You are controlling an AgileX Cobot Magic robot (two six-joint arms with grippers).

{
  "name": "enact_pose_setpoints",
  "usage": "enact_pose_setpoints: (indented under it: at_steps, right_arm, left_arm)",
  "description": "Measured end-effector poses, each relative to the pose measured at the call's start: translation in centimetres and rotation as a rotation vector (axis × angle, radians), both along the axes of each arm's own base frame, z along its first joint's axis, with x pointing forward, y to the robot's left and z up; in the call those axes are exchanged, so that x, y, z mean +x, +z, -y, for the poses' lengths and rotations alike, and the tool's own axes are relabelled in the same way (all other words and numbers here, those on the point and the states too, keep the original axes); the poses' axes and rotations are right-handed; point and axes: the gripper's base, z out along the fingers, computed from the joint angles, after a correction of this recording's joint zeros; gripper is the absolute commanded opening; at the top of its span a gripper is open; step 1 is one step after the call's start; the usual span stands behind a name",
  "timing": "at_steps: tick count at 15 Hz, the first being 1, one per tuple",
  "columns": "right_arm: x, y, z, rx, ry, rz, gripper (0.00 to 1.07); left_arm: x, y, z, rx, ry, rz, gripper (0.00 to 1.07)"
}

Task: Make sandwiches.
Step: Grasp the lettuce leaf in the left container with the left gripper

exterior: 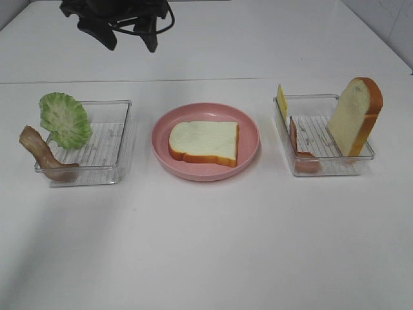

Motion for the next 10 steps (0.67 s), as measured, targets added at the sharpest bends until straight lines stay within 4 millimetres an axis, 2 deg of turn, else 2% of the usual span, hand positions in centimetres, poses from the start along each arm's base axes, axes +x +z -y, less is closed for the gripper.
enact_pose_setpoints:
  at_steps: [2,3,4,10]
  right_arm:
    - [0.0,0.0,0.0,0.0,0.0,0.0,0.76]
    - [0.0,0.0,0.0,0.0,0.0,0.0,0.76]
    - [0.0,0.0,0.0,0.0,0.0,0.0,0.76]
    - [0.0,0.0,0.0,0.001,0.001,0.0,0.76]
  left_arm:
    - [-0.1,1.3,-2.8,0.001,0.054,0.008,0.72]
    - [-0.1,1.3,-2.8,0.001,0.054,0.008,0.72]
    - [-0.5,1.5,-5.0,0.017,0.095,-0.012,0.72]
    - [-0.5,-0.5,-10.8,0.039,0.215,-0.101,0.71]
